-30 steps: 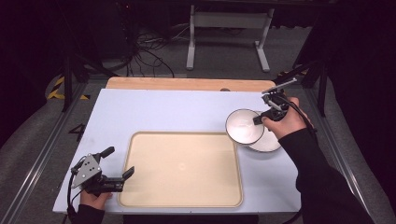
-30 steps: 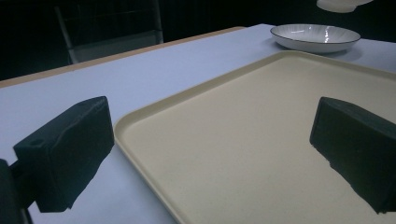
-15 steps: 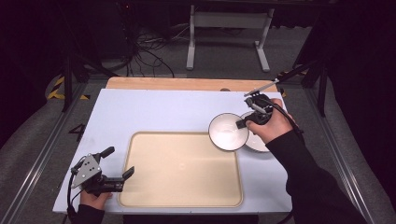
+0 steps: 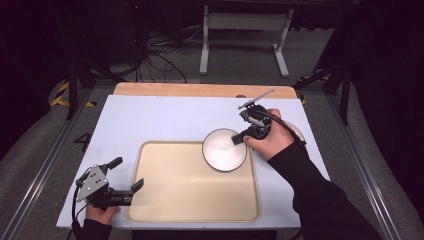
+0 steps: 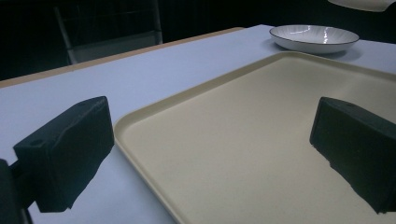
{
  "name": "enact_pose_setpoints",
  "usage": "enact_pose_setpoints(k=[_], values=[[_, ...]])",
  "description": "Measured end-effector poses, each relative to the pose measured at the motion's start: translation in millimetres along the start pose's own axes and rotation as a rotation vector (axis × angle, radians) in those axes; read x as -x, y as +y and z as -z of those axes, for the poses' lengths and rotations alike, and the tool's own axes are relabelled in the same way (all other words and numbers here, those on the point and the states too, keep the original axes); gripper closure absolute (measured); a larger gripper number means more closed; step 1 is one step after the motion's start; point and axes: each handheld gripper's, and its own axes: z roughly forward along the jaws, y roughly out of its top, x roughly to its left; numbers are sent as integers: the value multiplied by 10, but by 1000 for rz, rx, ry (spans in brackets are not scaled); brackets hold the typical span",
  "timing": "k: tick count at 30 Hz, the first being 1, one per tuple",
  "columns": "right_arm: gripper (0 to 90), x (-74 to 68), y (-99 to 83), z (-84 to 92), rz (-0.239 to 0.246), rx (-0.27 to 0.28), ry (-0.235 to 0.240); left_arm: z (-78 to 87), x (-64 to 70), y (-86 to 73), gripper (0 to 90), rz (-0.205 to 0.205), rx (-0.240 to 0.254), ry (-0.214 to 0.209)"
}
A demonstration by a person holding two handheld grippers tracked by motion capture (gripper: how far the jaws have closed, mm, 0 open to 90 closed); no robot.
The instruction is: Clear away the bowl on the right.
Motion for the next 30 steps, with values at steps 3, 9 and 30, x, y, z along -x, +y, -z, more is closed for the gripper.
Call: enact_pose_setpoints(k=[3,9,30], values=[[824,-76,18,-32,17,-4,23,0,1,0,4,-1,0,0],[824,-199,53,-107,44,-8,68,0,0,0,4,-1,0,0],[821,-519,187,-419,122,-69,140,4,0,0,2,-3,-1,-2]])
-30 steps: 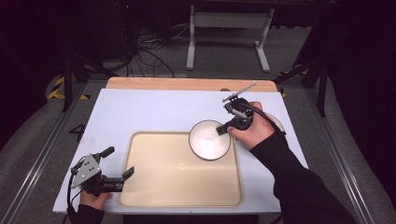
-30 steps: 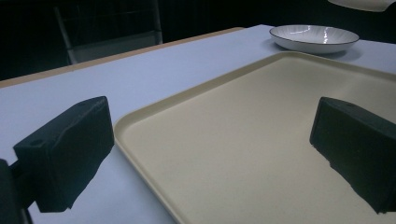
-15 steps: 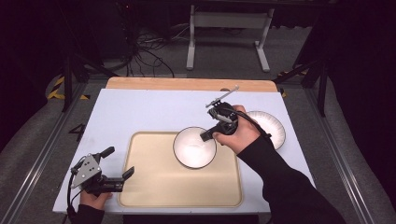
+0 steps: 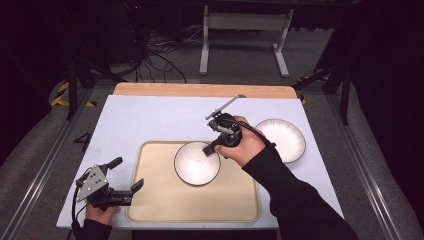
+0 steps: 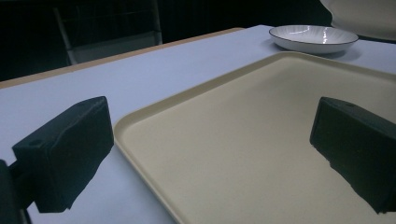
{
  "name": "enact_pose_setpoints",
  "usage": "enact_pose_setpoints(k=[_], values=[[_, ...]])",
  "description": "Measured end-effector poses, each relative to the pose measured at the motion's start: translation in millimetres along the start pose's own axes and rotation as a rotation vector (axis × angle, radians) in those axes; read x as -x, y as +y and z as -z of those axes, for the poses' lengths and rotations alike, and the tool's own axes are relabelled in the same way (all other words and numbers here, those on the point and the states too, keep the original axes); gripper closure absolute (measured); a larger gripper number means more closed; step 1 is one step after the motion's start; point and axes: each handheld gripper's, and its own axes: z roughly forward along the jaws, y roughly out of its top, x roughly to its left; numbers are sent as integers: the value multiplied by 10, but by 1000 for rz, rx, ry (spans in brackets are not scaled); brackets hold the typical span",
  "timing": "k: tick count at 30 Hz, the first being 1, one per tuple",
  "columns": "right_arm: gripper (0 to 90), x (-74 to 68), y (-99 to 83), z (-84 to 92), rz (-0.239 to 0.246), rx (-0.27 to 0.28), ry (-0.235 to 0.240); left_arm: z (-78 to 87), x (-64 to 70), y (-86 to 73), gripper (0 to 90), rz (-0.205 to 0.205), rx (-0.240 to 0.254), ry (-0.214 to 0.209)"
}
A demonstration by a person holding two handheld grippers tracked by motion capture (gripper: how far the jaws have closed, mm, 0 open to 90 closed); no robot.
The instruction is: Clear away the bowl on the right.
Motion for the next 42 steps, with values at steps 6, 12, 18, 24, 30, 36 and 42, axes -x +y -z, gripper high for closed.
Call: enact_pose_setpoints(k=[6,12,18,24,30,36,42], values=[[821,-9,20,-142,-3,-22,-16,3,0,0,2,0,-1,-2],[818,12,42,-260,-3,-41,-38,4,-1,1,2,0,-1,-4],[816,70,23,-417,-22,-61,-37,4,0,0,2,-1,0,-4],[814,109,-7,-544,-31,-81,-34,4,0,0,2,-1,-1,-4],[813,142,-35,-648,-41,-90,-32,4,0,0,3,-1,0,-4],[812,165,-56,-733,-47,-105,-39,5,0,0,3,-1,0,-4],[812,182,-80,-790,-50,-104,-33,5,-2,1,3,-5,-2,-6]])
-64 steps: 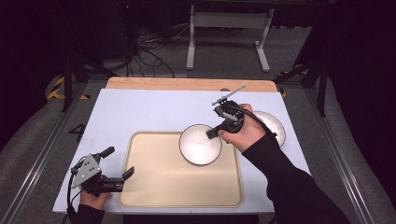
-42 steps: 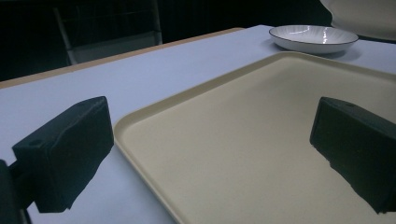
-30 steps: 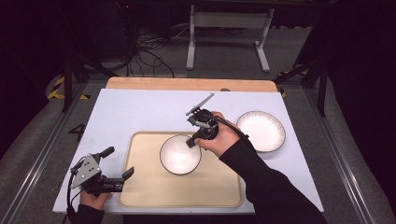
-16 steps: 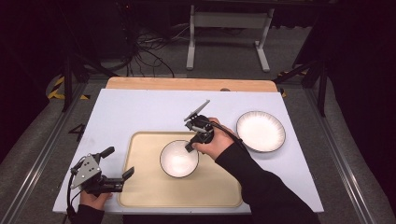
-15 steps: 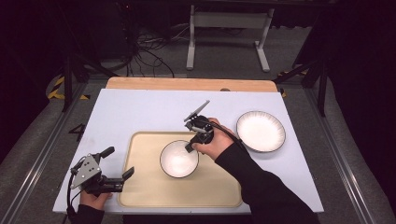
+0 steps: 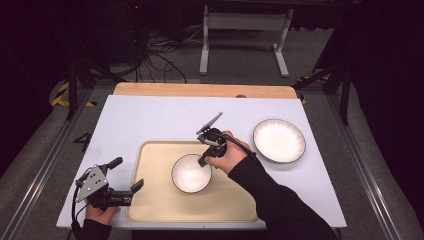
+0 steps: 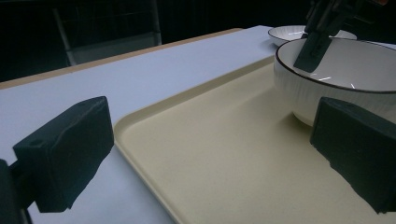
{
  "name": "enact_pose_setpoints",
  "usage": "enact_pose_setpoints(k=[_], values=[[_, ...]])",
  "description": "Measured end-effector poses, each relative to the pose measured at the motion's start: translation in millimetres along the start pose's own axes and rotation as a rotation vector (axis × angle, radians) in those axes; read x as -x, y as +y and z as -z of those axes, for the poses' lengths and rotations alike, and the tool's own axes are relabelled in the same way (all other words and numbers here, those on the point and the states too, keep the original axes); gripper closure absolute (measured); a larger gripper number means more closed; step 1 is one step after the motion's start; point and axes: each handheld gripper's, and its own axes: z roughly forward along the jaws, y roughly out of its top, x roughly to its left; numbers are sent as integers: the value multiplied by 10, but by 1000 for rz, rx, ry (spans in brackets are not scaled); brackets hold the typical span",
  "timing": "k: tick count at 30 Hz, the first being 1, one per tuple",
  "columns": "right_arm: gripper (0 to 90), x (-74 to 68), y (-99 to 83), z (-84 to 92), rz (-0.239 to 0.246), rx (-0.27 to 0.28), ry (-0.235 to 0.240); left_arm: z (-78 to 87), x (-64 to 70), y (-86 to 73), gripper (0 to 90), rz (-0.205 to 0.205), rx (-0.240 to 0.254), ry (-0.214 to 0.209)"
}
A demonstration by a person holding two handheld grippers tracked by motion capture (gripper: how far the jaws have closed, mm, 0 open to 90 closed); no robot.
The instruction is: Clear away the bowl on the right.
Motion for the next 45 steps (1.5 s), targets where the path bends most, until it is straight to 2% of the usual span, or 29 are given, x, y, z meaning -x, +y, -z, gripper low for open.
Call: enact_pose_setpoints(k=[11,21,25,31,35,41,45], values=[[807,13,-23,-77,3,-14,-17,-2,1,0,3,0,0,1],[808,30,-30,-87,5,-15,-13,-1,3,0,3,-1,0,2],[804,53,-42,-89,-3,-10,5,-2,6,0,3,0,-1,4],[786,84,-62,-93,-1,-17,-1,-4,7,0,3,1,0,5],[739,85,-68,-80,0,-8,8,-5,6,-1,3,1,1,5],[615,74,-81,-35,41,42,8,-8,4,-1,3,2,1,4],[545,65,-94,2,46,78,2,-11,3,-1,3,3,3,5]])
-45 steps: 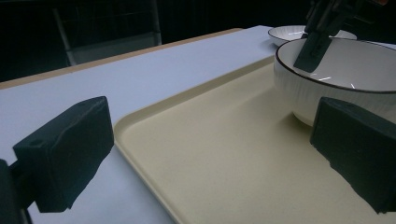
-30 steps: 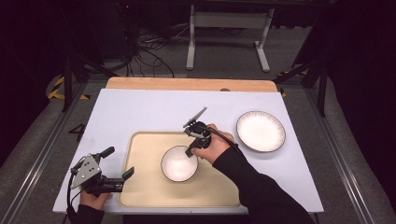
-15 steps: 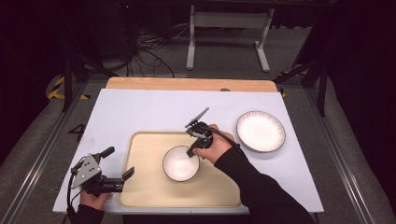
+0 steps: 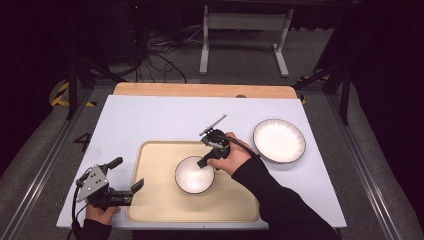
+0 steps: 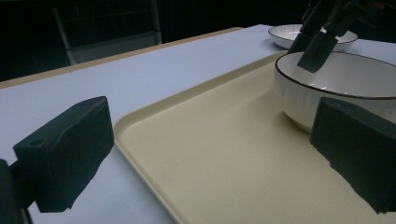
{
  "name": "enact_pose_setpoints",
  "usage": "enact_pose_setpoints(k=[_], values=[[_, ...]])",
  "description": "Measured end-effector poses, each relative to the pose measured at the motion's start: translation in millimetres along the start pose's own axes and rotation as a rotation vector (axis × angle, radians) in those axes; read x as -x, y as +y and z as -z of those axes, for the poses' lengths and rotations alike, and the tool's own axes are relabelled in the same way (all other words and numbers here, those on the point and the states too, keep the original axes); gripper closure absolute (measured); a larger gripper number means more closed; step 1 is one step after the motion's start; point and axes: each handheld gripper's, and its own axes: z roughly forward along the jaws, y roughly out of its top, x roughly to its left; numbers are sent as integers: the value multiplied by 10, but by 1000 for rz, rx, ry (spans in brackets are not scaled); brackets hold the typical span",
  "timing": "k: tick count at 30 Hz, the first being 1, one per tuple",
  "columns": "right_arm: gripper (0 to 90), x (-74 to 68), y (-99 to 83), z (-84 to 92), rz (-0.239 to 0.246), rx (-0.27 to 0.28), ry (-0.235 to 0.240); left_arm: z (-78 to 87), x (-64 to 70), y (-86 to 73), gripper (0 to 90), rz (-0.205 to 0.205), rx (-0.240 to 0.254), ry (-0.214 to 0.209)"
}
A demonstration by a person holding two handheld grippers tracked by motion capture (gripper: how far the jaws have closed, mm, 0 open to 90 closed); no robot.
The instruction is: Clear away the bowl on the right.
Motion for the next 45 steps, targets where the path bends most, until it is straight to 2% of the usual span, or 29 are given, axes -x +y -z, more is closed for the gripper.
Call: enact_pose_setpoints(k=[4,12,15,16,18,21,30,37,45], values=[[490,-28,-8,88,29,57,-15,-1,-3,0,3,2,0,-1],[352,-104,-51,276,136,227,-55,-1,-2,0,3,2,-2,0],[350,-123,-77,319,160,250,-59,-3,-3,1,3,-1,-3,0],[343,-140,-107,361,185,274,-71,-2,-3,1,3,2,-3,0],[337,-147,-118,377,194,286,-76,-2,-3,0,3,2,-1,-1],[319,-167,-177,452,230,350,-87,-2,-2,1,3,2,-3,0],[311,-203,-358,620,336,513,-67,-5,-3,2,3,-1,-5,0],[290,-212,-471,694,366,576,-74,-4,-3,2,3,0,-4,-2],[265,-78,-682,777,358,646,-88,-4,-3,2,3,-1,-5,-3]])
